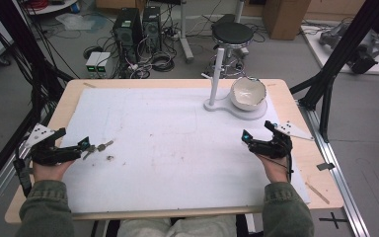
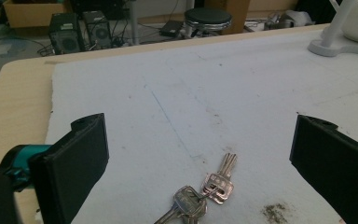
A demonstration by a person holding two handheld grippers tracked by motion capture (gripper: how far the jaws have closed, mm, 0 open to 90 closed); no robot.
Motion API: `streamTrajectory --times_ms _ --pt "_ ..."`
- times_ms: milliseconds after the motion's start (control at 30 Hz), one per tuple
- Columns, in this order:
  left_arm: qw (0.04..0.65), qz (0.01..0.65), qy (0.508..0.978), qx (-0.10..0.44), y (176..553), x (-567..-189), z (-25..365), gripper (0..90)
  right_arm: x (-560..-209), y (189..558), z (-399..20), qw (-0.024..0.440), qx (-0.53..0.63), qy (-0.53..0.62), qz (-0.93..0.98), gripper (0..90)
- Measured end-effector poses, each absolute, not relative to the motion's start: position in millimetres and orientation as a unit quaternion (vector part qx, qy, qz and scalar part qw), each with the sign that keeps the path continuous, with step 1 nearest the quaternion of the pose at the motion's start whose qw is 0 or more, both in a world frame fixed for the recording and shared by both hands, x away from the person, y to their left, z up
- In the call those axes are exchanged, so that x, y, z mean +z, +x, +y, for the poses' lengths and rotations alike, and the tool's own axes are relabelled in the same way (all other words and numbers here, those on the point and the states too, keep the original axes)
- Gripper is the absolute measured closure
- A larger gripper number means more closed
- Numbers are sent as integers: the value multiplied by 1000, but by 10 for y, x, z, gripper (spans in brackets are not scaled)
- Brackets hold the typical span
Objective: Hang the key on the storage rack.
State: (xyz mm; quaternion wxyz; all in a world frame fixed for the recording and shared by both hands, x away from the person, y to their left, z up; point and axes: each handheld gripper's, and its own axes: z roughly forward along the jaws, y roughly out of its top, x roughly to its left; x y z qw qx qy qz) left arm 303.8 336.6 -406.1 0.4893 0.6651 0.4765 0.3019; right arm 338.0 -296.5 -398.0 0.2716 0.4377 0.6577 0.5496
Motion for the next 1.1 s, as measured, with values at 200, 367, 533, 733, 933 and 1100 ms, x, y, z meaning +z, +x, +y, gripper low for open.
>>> streamTrajectory --times_ms 200,367,533,733,933,1100 --pt "484 483 673 284 3089 -4006 3351 49 -3981 3376 -2958 277 546 437 659 3" --pt "470 480 687 277 3158 -3929 3291 49 -3976 3369 -2973 276 548 441 655 3" --pt "456 475 700 276 3208 -3879 3243 49 -3979 3376 -2972 278 548 439 656 3" --pt "432 467 724 268 3303 -3777 3167 49 -3979 3371 -2970 279 544 442 656 3" --pt "412 461 745 250 3408 -3701 3105 49 -3977 3364 -2965 277 544 441 658 4" --pt "400 458 757 240 3522 -3681 3031 49 -3974 3365 -2977 278 546 441 656 3"
